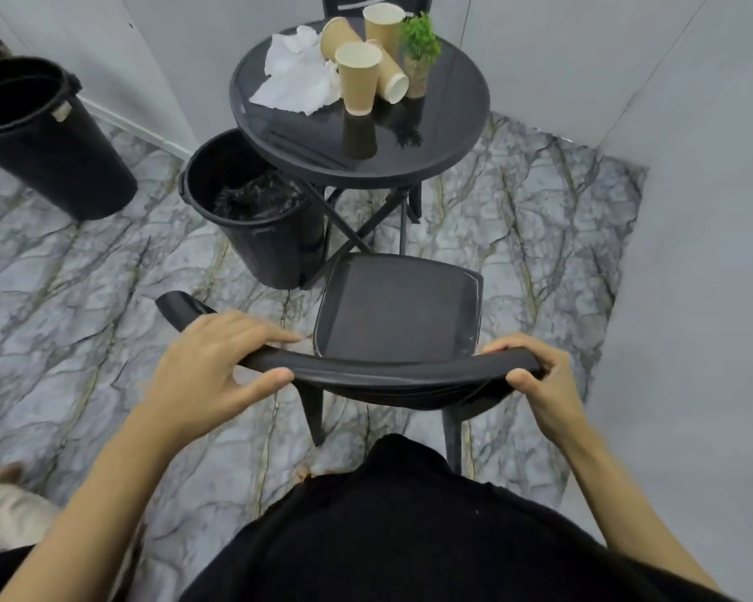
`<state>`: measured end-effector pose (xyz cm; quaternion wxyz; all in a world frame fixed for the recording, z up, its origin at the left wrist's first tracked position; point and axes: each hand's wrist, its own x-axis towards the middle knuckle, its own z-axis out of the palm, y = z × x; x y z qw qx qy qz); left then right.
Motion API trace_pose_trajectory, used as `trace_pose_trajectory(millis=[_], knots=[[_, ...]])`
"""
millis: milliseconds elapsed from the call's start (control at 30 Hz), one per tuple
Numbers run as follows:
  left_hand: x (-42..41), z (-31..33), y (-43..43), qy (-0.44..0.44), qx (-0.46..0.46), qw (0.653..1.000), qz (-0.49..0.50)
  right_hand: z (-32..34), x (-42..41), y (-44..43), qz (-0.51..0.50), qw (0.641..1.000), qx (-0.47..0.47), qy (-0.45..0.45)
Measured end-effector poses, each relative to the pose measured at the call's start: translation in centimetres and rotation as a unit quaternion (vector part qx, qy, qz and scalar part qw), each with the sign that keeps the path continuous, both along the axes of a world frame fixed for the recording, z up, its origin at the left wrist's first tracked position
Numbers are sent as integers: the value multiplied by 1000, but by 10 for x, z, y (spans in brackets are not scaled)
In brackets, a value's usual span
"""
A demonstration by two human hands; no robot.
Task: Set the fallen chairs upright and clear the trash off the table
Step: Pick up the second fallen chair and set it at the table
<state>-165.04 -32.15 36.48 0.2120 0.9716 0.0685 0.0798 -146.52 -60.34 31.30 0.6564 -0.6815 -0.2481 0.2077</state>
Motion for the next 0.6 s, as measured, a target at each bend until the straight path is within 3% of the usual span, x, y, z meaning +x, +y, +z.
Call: trace_pose_trajectory(millis=[267,467,600], knots=[[4,-56,55,-66,-228,960,147,-34,5,-47,-63,996,10,65],[27,-102,37,-88,-491,859,118,-60,10,-65,-174,977,-18,123],[54,-92,42,-139,-562,800,155,-54,19,-59,-177,973,23,143]])
